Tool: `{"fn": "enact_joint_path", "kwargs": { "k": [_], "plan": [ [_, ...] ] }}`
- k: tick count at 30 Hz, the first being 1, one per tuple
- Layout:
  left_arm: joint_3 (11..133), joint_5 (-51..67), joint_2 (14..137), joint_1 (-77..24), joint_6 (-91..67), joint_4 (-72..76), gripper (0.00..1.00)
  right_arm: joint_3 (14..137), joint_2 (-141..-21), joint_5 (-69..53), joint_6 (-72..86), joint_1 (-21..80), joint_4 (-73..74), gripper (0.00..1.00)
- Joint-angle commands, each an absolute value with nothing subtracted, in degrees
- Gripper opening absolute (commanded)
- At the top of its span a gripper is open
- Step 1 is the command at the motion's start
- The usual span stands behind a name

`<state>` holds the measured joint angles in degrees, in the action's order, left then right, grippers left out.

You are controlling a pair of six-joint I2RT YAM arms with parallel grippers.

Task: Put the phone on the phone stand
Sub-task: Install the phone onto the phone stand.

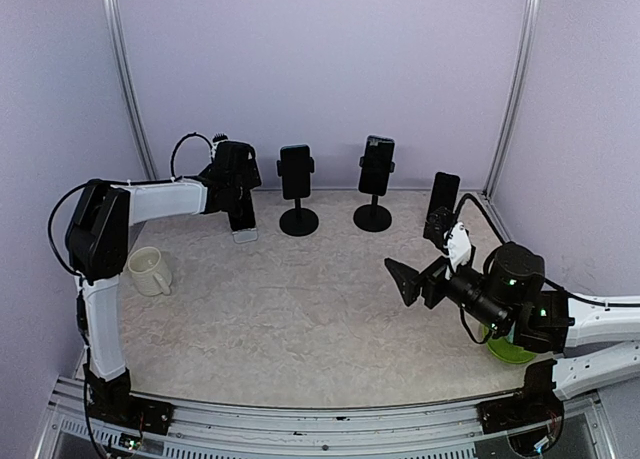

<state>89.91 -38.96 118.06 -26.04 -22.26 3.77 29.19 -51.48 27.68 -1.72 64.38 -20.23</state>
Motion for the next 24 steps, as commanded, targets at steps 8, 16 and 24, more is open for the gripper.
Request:
{"fn": "enact_joint_path", "kwargs": {
  "k": [8,16,24],
  "plan": [
    [87.42,-40.01,106.83,-25.58,-23.62,1.23,0.99,33.45,-46.91,30.89,-1.58,64.95,-14.19,1.0],
    [76.77,-33.68,91.38,-27.88,-23.97,1.43,0.99,41.32,-44.39,34.23,1.41,64.49,-0.89,1.0],
    [66.88,-27.87,78.2,-32.65,-23.47,-3.55,0.99,46.02,-41.17,35.43,6.94,61.84,9.48,1.0]
  ]
}}
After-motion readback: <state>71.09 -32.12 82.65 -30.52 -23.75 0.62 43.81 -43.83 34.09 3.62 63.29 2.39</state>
